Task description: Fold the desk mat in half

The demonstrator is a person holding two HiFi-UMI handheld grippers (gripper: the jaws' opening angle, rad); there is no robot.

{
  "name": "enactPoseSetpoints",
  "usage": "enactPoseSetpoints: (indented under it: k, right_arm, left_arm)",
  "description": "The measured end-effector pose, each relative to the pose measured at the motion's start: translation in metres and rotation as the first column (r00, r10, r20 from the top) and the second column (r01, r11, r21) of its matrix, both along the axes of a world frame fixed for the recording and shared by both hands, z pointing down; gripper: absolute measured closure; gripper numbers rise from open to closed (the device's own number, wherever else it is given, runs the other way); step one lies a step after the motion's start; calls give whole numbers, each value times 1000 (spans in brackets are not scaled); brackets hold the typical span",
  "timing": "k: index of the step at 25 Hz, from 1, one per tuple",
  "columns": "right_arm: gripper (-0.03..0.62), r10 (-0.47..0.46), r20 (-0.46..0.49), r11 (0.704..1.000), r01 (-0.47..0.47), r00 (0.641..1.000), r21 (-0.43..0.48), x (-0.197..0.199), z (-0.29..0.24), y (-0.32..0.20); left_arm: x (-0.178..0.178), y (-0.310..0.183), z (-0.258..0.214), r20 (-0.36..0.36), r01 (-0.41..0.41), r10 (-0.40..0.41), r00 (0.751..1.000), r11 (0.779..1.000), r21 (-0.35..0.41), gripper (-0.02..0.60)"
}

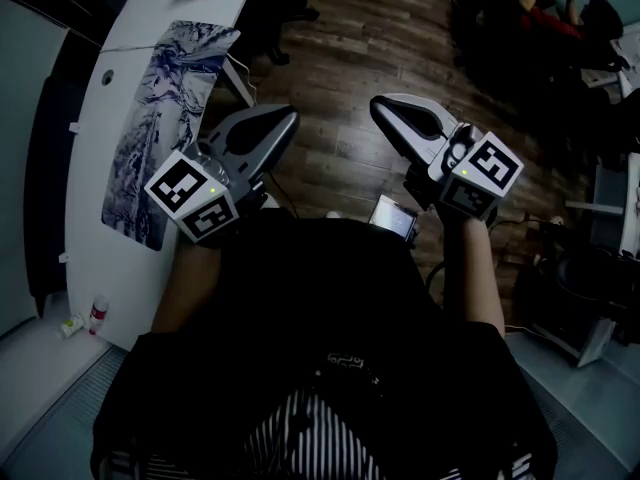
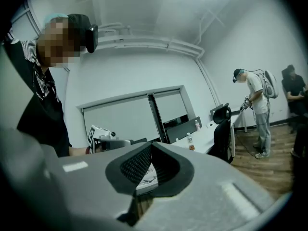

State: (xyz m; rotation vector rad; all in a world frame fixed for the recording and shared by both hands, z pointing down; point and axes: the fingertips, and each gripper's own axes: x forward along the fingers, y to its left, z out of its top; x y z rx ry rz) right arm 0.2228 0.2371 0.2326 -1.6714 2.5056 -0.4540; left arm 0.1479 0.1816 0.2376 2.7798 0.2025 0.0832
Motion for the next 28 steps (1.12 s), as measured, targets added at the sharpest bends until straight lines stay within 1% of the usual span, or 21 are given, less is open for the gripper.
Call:
enactPoseSetpoints:
  k: [2,6,9,11,15,20,22,25,28]
  right_arm:
    - [589,-1,-12,1000,1,1000,-1,-9,-4,-21]
    - [589,-3,-22,999,2,1000,-36,-29,-8,-60]
    - [589,-25,-37,1000,25,999,-18,-43,-15,-93]
    - [589,-35,-43,999,34,998,-26,-52,-15,-113]
    - [589,-48,-29,998,47,998,-33,-77,-11,-142]
    - [589,-75,-16,995,74,997,-59,-109,4,-173]
    - [589,-89,-15,994,87,996,-72,-120,9,-185]
    - [589,-115,-13,989,113,993,-96,-135,15,-194]
    - [589,-133,-19,988,131,991,-83,-139,11,-206]
  left_arm:
    - [-7,-19,0,0,-5,5,1000,1000,10,572]
    - [-22,-55,0,-5,3,-3,1000,1000,-1,572]
    - [-32,-80,-5,5,-11,11,1000,999,35,572]
    - [-39,-91,-6,2,-33,33,999,998,54,572]
    - [-67,-107,1,-4,-54,54,999,998,28,572]
    - [-98,-124,23,27,-70,70,997,997,23,572]
    - [-106,-135,30,33,-48,48,998,999,3,572]
    - [-118,-150,34,25,0,1,1000,998,-56,572]
    - [-124,-160,32,7,25,-24,1000,997,-80,572]
